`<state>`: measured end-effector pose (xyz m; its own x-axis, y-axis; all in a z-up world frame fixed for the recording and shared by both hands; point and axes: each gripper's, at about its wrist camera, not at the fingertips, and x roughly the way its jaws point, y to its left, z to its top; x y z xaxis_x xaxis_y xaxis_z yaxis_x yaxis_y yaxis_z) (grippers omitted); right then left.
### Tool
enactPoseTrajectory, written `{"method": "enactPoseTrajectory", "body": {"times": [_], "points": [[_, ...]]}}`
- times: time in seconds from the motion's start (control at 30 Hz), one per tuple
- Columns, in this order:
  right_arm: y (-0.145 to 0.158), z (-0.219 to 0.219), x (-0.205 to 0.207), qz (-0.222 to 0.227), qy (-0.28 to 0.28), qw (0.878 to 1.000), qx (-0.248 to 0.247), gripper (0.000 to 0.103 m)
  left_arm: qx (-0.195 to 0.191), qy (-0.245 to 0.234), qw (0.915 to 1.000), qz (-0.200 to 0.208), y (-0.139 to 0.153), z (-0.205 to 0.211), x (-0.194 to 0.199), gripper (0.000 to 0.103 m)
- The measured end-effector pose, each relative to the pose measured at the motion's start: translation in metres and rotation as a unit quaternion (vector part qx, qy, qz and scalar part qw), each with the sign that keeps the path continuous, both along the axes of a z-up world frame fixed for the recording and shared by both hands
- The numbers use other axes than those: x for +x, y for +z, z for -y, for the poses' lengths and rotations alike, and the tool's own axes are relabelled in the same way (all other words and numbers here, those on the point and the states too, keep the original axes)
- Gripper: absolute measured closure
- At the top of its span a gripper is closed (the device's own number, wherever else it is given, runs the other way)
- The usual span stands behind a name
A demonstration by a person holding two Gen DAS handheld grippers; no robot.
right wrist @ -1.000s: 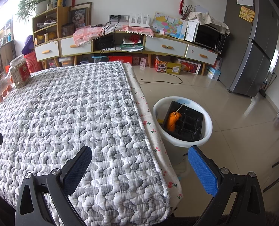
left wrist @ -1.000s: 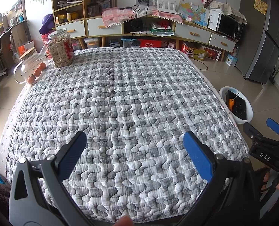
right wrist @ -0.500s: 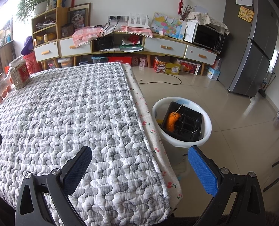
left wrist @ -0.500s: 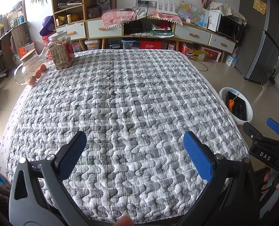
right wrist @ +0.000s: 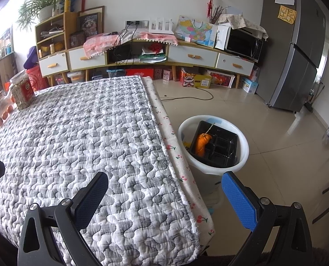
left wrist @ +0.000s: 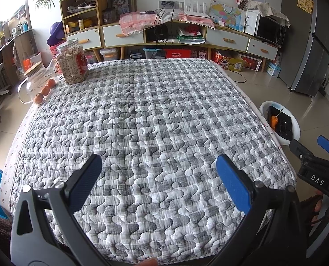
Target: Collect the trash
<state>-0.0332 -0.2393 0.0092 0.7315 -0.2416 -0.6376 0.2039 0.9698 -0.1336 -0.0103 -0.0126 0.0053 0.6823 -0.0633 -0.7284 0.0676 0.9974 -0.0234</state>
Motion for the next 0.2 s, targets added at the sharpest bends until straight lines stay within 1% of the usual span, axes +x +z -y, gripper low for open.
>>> {"method": "enactPoseTrajectory", "body": {"times": [0.2], "points": [[0.0044,0.0007,0.0016,0.004,0.0,1.0,0.004,0.0,-0.004,-0.005,1.0,-0.003,-0.0005,0.0029,0.0005,0.001]]}}
